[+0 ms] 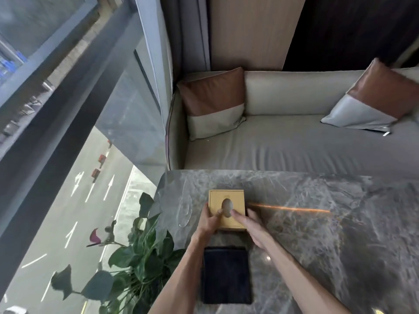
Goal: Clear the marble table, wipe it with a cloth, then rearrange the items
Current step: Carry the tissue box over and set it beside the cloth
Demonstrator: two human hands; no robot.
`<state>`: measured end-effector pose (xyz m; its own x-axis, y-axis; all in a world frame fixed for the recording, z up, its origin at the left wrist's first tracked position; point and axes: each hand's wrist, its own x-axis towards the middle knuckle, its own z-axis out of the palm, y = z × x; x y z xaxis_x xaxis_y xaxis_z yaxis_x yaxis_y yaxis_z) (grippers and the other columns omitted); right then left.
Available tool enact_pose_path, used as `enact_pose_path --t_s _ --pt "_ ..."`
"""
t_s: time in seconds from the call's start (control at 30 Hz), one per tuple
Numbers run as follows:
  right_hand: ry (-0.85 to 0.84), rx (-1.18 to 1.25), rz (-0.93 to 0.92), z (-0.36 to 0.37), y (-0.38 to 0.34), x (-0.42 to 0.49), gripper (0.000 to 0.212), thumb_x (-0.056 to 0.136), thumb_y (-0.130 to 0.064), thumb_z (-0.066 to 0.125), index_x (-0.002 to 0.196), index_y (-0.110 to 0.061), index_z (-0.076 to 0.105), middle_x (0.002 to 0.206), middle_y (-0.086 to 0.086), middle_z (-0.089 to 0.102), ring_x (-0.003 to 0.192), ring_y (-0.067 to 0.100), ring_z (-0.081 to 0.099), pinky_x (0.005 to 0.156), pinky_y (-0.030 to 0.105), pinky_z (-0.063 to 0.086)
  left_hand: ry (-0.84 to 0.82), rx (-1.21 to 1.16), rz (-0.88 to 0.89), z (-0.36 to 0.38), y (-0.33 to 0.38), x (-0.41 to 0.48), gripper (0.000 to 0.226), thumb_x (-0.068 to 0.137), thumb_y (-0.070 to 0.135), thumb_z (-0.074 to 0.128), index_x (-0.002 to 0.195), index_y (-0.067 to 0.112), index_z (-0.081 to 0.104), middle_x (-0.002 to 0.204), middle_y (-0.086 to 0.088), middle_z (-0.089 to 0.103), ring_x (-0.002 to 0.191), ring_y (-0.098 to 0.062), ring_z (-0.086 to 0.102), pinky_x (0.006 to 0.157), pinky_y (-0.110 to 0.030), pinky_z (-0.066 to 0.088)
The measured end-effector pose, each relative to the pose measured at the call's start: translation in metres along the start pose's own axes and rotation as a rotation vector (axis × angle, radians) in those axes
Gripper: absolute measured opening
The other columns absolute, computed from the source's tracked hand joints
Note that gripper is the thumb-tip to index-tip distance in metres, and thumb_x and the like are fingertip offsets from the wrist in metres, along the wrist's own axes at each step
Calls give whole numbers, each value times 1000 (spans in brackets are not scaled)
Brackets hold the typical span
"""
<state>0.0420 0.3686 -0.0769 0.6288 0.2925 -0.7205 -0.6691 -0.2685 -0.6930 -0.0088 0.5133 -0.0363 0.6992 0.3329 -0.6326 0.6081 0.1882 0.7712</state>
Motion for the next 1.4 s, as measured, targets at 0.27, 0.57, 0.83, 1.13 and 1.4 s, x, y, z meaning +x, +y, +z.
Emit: enact_pose_path --t_s 0.27,0.57,0.83,1.13,1.4 --pt "66 -92 22 2 32 33 103 49 -80 77 132 -25 54 129 -5 64 123 16 57 108 43 43 45 111 35 -4 -39 31 81 70 53 64 137 15 41 129 -7 59 117 -23 59 101 -48 48" --pt "72 -104 47 -5 49 54 121 48 -88 70 144 -22 41 144 -2 54 131 16 51 112 43 40 35 162 56 -6 -32 28 71 77 44 60 138 14 39 130 -9 58 117 -23 59 102 -48 47" --pt "76 -79 71 7 4 14 131 53 -81 71 153 -16 19 158 4 31 144 21 32 118 49 28 17 196 41 -8 -25 30 60 86 40 61 138 17 39 129 -8 59 114 -25 60 99 -49 49" --pt "58 -108 38 4 2 12 121 51 -86 69 146 -17 39 147 0 49 135 18 45 113 45 37 -2 155 45 -9 -34 36 70 76 50 59 136 20 40 129 -6 59 115 -24 59 101 -51 47" --pt "60 -127 49 8 -12 -6 85 74 -65 71 137 -14 48 137 1 56 134 22 46 110 36 36 -1 95 49 -7 -33 31 76 72 45 62 137 15 37 130 -10 56 117 -26 57 102 -50 47"
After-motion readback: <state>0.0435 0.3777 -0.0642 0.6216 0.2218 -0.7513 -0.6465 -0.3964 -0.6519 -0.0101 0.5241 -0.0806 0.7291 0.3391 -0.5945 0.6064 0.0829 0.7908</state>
